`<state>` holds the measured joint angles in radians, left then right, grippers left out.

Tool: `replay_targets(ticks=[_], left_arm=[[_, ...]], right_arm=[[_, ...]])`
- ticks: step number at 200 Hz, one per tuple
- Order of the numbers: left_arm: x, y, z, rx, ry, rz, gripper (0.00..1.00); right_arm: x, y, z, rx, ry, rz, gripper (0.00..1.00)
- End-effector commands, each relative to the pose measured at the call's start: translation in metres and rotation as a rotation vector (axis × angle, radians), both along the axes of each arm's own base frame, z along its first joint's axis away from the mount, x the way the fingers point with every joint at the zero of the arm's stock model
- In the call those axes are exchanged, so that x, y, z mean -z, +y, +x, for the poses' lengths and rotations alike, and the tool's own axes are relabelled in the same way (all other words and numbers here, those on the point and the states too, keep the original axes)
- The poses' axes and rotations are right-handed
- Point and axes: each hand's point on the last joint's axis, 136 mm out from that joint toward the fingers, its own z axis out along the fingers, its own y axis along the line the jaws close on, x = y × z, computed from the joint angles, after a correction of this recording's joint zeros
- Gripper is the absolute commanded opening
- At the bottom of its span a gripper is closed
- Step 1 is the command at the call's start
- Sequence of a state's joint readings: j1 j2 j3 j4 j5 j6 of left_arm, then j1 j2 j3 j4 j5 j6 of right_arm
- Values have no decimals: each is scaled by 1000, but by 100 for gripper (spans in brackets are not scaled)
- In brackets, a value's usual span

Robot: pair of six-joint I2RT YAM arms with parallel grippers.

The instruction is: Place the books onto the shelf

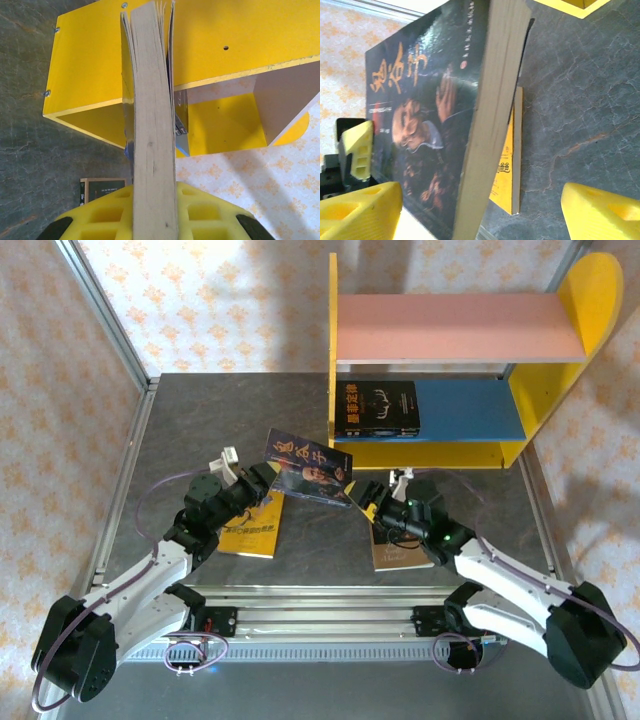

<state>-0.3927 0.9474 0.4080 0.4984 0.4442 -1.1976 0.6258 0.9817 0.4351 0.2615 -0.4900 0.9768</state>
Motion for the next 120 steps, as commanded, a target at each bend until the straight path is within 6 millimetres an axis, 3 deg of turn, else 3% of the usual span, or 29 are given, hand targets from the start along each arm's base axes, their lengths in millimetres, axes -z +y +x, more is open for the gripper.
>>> replay_targets(ticks=[1, 70, 104, 120], left_arm=[[-49, -1, -4, 15, -149, -96, 0], [-46, 1, -1, -4, -139, -131, 0], [-45, -5, 3, 20, -131, -158, 0], [-42, -8, 5, 31, -114, -156, 0]], right_arm=[[-30, 14, 12, -10, -69, 69, 82], [-58, 34, 33, -27, -115, 158, 68], [-64, 40, 35, -48, -124, 165, 23], [-62, 41, 35, -58, -126, 148, 12]])
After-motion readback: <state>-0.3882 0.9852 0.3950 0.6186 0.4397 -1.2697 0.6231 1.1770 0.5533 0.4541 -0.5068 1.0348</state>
